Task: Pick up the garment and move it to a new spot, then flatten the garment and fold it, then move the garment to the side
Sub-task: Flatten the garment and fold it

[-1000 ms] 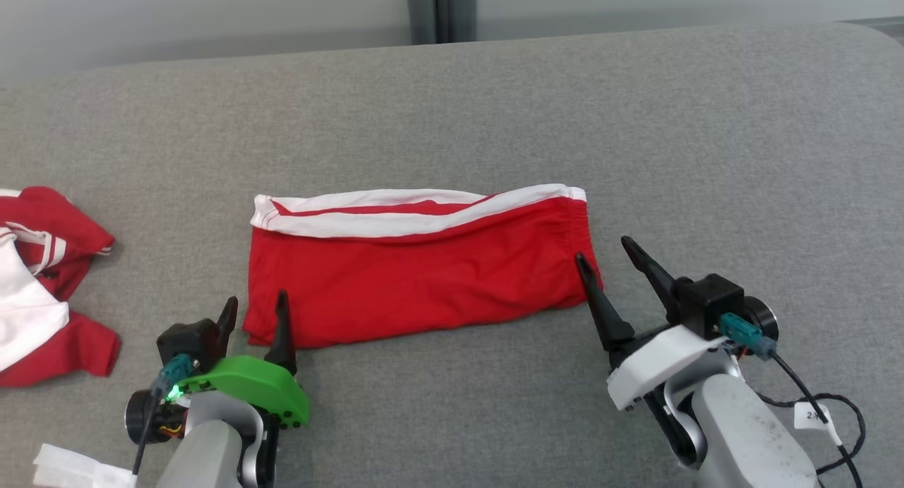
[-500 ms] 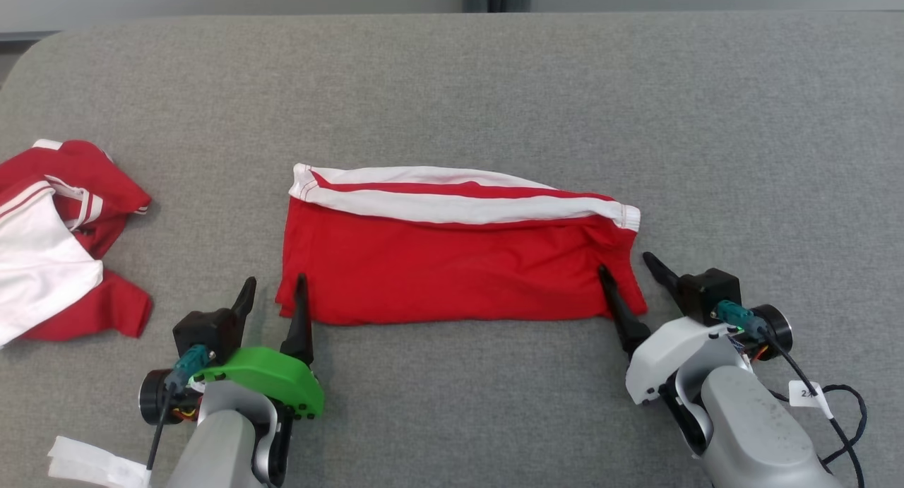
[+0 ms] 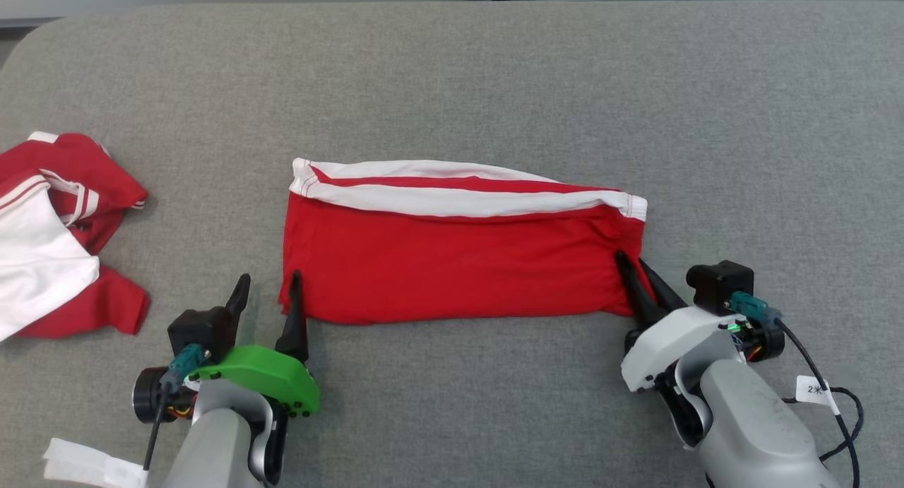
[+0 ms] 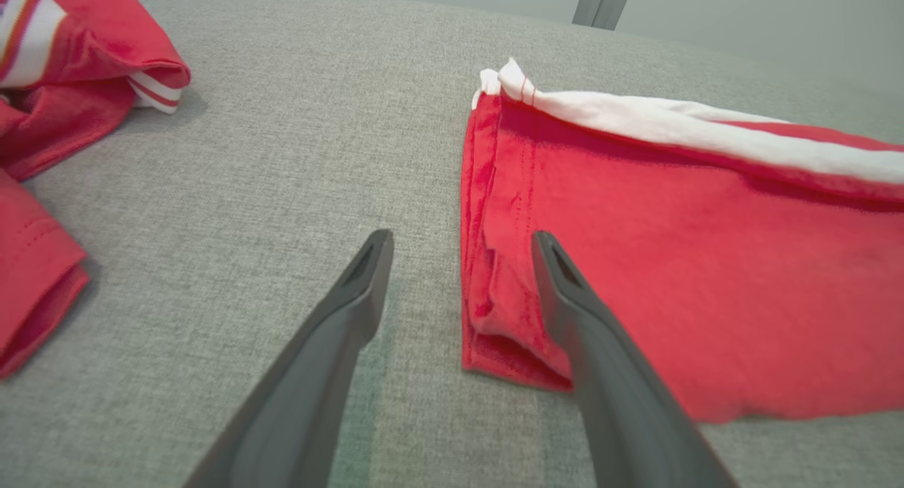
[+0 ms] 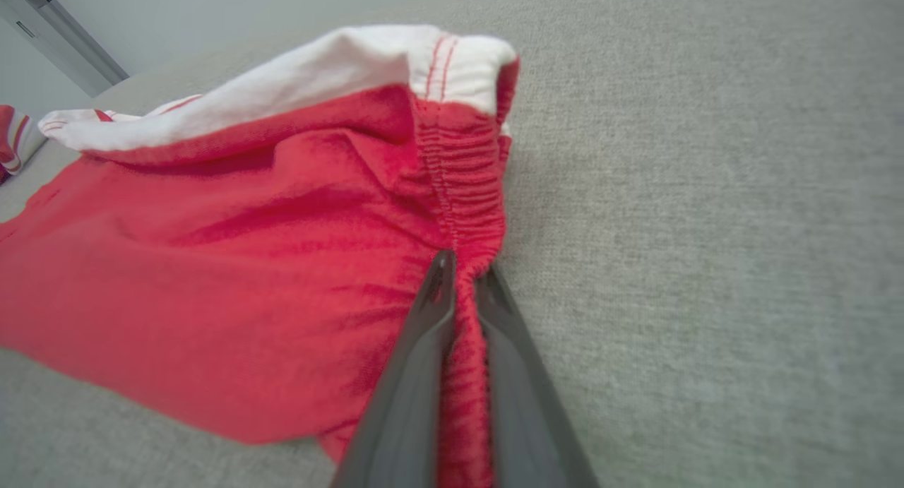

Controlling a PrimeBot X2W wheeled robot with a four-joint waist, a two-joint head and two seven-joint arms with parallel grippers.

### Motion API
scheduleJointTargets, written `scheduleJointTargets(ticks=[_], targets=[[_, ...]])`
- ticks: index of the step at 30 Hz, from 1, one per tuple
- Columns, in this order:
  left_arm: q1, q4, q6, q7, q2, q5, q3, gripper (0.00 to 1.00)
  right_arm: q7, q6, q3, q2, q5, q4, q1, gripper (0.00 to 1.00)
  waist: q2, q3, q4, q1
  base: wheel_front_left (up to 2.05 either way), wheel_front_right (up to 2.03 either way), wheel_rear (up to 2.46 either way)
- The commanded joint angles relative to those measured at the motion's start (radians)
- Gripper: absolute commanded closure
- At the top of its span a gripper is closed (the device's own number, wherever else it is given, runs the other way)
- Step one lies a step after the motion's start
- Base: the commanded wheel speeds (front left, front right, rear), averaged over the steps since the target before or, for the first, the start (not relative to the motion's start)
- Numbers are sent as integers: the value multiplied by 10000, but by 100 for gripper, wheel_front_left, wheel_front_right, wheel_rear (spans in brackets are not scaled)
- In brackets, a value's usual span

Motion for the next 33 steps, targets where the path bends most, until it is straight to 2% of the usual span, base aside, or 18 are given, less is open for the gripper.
scheduleJointTargets(ticks=[1,8,11,17,23,28,33], targets=[[196,-25,-26,-5,6,96,49,0,118,-50,-312,-195,-119,104,314,100,0,-71,-94,0,0,0,0],[380,-40,-111,-5,-17,315,88,0,75,-45,-2331,-177,-1212,-464,454,100,0,-303,-480,0,0,0,0],[477,-45,-118,-5,-26,352,14,0,72,-37,-3140,-443,-1827,-726,489,100,0,-394,-659,0,0,0,0],[599,-164,-142,-5,-31,401,-184,0,72,-36,-3830,-456,-2502,-1120,207,100,0,-569,-925,0,0,0,0],[660,-117,-139,-5,-29,234,-462,0,262,-34,-2338,-150,-1645,-1086,52,100,0,-795,-810,0,0,0,0],[779,-105,-10,-7,-26,166,-678,0,910,-33,-45,-107,939,-1629,199,100,0,-976,-422,0,0,0,0],[853,-93,70,-5,-29,108,-847,0,1198,-33,1513,-121,2694,-2258,54,100,0,-1032,12,0,0,0,0]])
